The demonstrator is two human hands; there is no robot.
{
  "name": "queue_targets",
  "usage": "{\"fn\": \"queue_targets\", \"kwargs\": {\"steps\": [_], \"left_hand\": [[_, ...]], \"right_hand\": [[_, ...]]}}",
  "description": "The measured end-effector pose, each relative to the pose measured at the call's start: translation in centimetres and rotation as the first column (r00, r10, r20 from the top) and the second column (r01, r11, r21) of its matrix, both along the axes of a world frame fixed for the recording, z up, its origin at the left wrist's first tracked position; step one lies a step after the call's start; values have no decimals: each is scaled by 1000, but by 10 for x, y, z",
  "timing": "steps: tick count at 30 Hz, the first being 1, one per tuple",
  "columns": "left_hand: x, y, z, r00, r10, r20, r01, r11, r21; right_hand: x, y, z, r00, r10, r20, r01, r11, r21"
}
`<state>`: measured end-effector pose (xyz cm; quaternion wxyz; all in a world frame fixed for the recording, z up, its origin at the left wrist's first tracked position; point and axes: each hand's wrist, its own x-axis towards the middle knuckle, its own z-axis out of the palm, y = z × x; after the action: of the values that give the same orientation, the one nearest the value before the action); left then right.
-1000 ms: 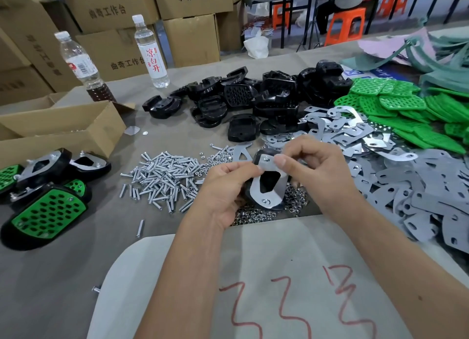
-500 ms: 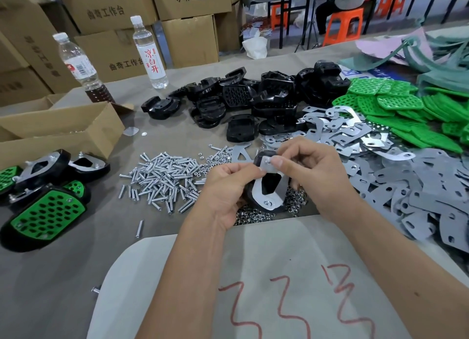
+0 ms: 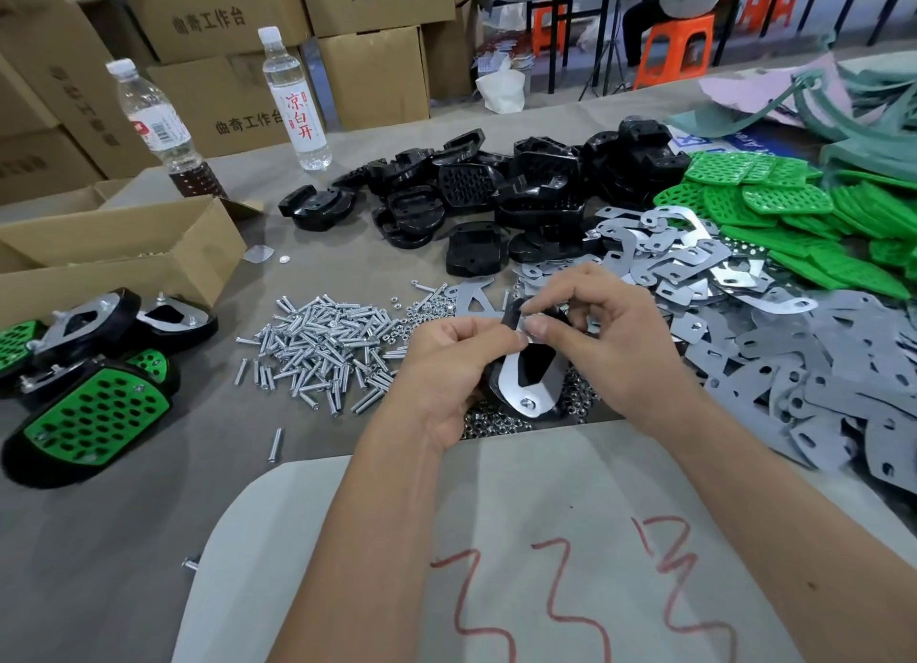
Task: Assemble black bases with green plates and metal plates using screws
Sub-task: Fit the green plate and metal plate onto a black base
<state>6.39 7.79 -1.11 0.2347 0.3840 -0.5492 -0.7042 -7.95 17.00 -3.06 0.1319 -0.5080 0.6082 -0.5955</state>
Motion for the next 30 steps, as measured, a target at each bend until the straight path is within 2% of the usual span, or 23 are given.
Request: {"fn": "queue_targets", "kwargs": {"steps": [2, 8, 11, 14, 19, 25, 27, 30], "left_hand": [[0, 2, 1, 1000, 2, 12, -2, 1000, -12], [2, 7, 7, 1000, 17, 19, -16, 998, -54], [0, 9, 8, 999, 38, 31, -35, 996, -88], [-1, 10, 9, 999, 43, 26, -37, 982, -188], [0, 17, 14, 998, 55, -17, -58, 955, -291], [-3, 21, 13, 999, 31, -15, -34, 883, -468], [-4, 21, 11, 999, 42, -20, -46, 873, -486], [-5, 22, 10, 994, 92, -56, -108, 864, -493]], "right_hand": [[4, 0, 1, 998, -36, -50, 35, 999, -17], [11, -1, 8, 894, -157, -420, 122, 986, -110], [11, -1, 8, 834, -188, -519, 174, 982, -76], [13, -3, 9, 776, -208, -595, 218, 974, -55], [16, -4, 12, 737, -253, -627, 279, 958, -58], [13, -3, 10, 686, -391, -613, 400, 907, -131], [11, -2, 11, 706, -401, -584, 401, 906, -137], [7, -1, 9, 790, -246, -561, 247, 966, -76]]}}
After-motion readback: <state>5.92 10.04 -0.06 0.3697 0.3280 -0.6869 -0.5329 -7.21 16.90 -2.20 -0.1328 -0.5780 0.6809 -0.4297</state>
